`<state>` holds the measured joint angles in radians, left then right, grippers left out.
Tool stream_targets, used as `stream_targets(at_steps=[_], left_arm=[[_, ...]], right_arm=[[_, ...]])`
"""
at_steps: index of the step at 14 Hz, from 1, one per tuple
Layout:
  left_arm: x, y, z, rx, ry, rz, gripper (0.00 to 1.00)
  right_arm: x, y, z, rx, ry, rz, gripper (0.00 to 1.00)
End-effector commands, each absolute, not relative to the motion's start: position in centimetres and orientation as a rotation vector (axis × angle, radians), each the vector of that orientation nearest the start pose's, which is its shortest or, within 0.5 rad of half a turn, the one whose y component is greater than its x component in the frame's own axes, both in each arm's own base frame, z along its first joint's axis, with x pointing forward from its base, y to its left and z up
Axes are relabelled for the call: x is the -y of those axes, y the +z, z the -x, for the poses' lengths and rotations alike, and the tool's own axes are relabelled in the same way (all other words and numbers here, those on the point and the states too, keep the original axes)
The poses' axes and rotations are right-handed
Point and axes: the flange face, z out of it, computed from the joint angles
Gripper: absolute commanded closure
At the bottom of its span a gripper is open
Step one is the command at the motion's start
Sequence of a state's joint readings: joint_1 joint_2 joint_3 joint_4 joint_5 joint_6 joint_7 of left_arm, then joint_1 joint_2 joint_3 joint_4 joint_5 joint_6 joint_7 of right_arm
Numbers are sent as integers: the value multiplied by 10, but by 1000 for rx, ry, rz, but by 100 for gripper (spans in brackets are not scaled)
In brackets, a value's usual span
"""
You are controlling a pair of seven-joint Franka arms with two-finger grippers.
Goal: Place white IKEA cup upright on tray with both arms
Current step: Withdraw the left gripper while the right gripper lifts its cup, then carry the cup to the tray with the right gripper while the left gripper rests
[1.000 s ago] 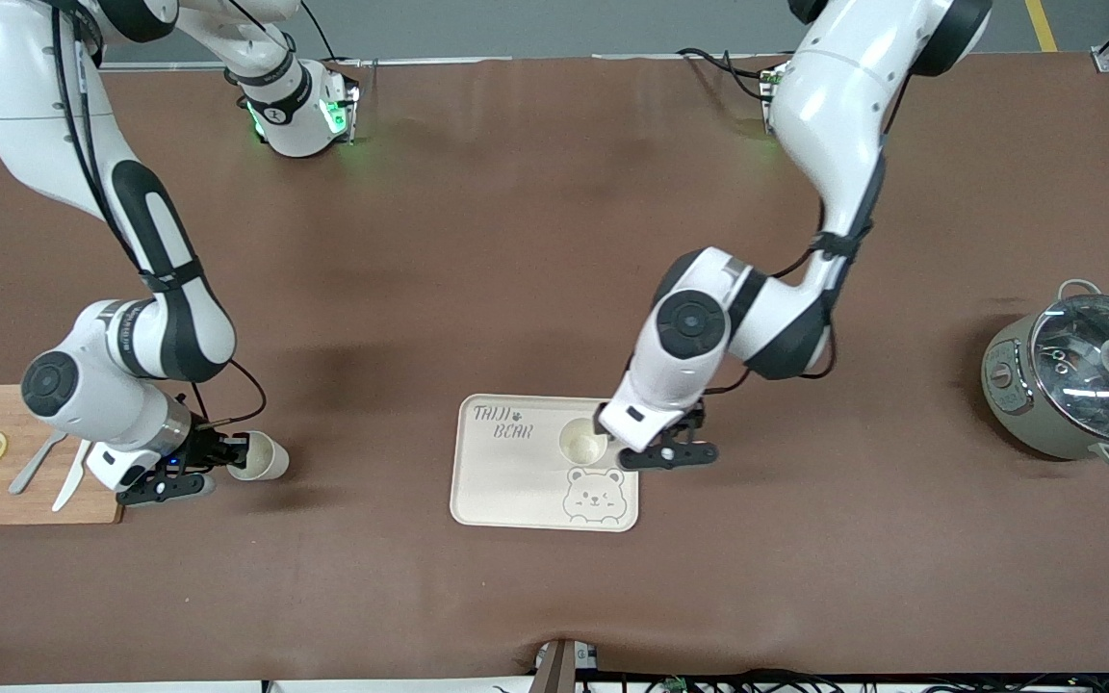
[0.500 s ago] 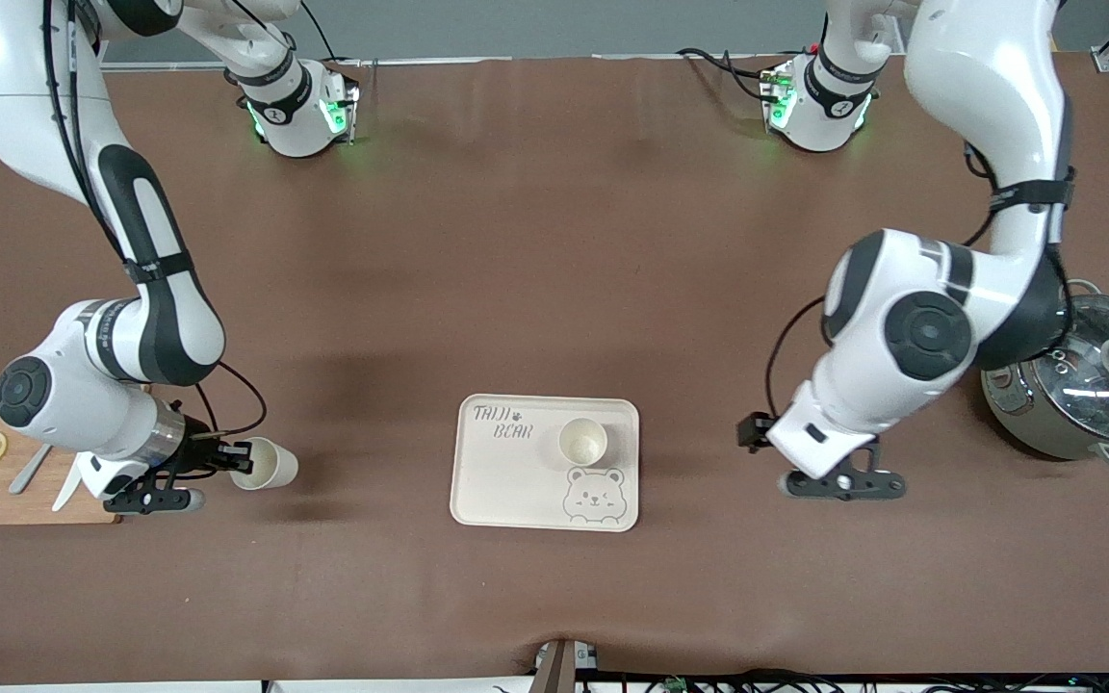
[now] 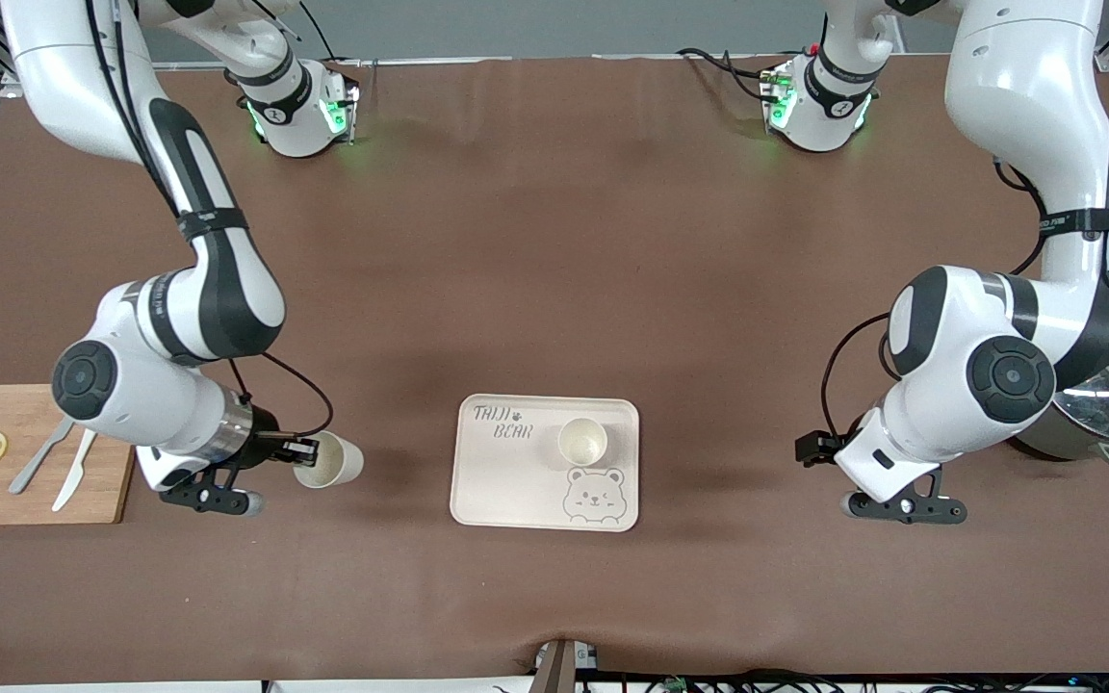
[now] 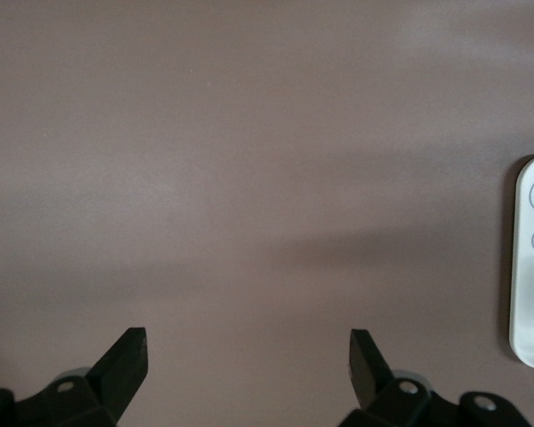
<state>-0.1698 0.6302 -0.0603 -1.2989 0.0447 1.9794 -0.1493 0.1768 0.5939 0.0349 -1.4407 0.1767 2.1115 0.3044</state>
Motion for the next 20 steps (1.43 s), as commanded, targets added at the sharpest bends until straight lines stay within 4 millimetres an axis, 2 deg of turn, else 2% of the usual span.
stream_targets(at_steps=[1,4,7,9,11,14,17,18,20], left_arm=[[146,402,-713,-99,-103,3165,0],[116,436,-694,-44,-102,3162,0],[103,469,-664,-21,-117,3158,0],[101,481,-641,-12,-108,3165,0],[98,484,-611,-14,-70,3157,0],[95,505,-574,-12,-89,3157,0],[92,533,-554,0,-88,3174,0],[89,541,-551,-3,-105,3174,0],[77,558,-545,16,-134,3180,0]], right_arm=[[-182,365,-703,-343,-48,2926,100],[-227,376,-696,-409,-62,2913,100],[-266,375,-686,-461,-63,2909,100],[-289,370,-682,-487,-63,2902,100],[-313,358,-679,-502,-89,2906,100],[-340,332,-674,-531,-152,2924,100],[-355,310,-670,-539,-167,2918,100],[-363,305,-668,-544,-188,2911,100],[-367,291,-667,-548,-208,2929,100]])
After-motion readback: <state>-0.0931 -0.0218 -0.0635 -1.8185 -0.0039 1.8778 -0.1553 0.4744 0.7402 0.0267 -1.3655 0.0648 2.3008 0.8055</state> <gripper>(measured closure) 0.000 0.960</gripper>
